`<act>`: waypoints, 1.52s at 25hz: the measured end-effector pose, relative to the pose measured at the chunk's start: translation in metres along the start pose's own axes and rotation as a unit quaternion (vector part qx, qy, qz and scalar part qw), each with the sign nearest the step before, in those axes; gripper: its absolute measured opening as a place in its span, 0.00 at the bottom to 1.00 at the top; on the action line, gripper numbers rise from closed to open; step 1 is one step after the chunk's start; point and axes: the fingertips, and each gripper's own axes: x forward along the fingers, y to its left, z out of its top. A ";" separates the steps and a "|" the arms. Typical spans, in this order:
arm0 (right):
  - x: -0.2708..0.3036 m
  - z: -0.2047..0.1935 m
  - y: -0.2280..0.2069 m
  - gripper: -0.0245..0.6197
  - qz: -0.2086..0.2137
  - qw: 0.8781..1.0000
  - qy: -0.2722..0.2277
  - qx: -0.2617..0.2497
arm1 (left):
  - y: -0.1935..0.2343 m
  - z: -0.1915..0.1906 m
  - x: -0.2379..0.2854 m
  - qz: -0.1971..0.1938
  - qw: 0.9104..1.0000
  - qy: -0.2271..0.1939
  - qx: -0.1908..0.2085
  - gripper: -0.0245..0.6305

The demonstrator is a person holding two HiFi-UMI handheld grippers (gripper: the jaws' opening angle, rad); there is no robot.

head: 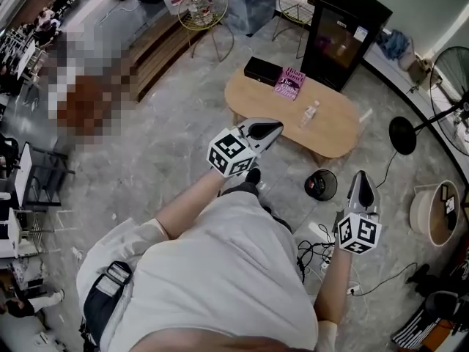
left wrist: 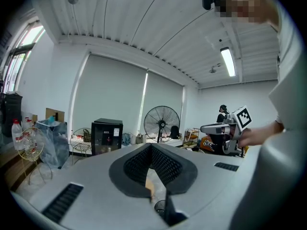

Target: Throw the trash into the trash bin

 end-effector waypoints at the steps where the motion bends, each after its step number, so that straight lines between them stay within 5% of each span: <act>1: 0.003 0.000 -0.001 0.05 0.000 1.000 0.001 0.000 | 0.002 0.000 0.002 -0.001 1.000 0.000 -0.001 0.05; 19: 0.105 0.011 -0.028 0.05 -0.035 0.999 0.018 -0.007 | 0.088 0.021 0.089 -0.039 0.999 0.009 -0.006 0.05; 38: 0.203 0.012 -0.055 0.05 -0.137 0.990 0.039 0.000 | 0.184 0.027 0.198 -0.145 0.988 0.044 0.009 0.05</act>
